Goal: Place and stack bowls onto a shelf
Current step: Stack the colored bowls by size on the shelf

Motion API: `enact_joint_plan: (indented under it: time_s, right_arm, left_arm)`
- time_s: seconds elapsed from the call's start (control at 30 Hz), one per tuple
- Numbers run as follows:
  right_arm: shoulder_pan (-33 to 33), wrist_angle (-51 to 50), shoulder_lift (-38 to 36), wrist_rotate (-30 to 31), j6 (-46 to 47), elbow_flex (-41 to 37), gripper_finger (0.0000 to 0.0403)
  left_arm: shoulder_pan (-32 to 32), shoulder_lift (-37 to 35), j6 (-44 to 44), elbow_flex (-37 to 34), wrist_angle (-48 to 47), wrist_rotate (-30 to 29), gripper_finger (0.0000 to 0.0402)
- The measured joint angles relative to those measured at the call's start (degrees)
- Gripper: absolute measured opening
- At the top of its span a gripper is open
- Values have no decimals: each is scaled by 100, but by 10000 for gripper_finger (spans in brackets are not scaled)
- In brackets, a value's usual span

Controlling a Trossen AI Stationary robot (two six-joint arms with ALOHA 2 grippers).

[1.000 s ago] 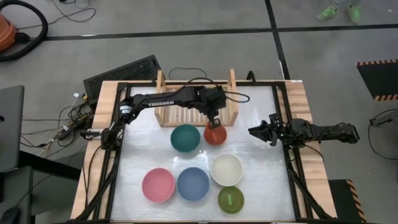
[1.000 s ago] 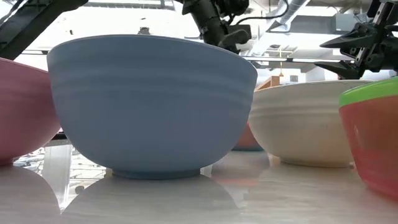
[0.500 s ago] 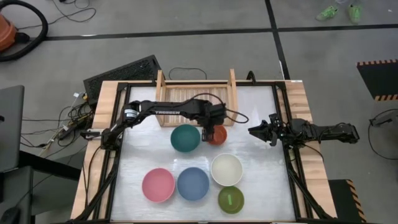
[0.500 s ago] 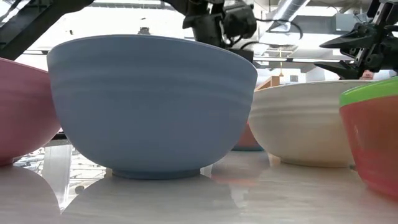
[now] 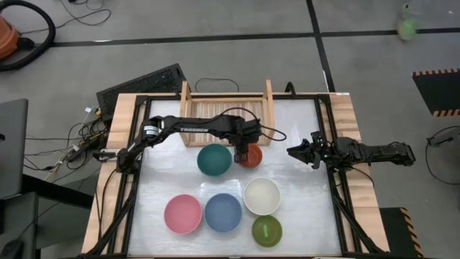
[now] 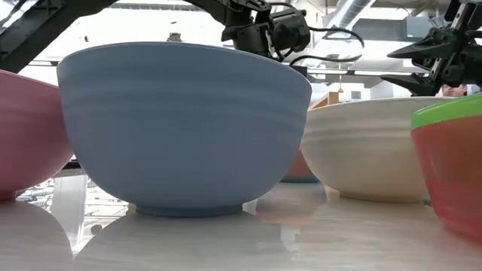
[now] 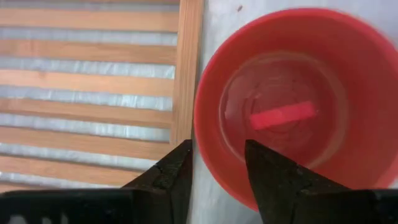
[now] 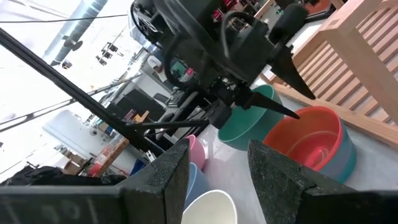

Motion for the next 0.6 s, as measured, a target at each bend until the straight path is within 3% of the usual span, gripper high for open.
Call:
enact_joint_plan:
  time_s: [0.37, 0.6]
  right_arm:
    - [0, -1, 0, -15, -2, -1, 189]
    - [0, -2, 0, -17, 2, -1, 189]
  left_arm:
    - [11, -2, -279, -237, 163, -234, 112]
    - [11, -4, -297, -263, 206, -269, 68]
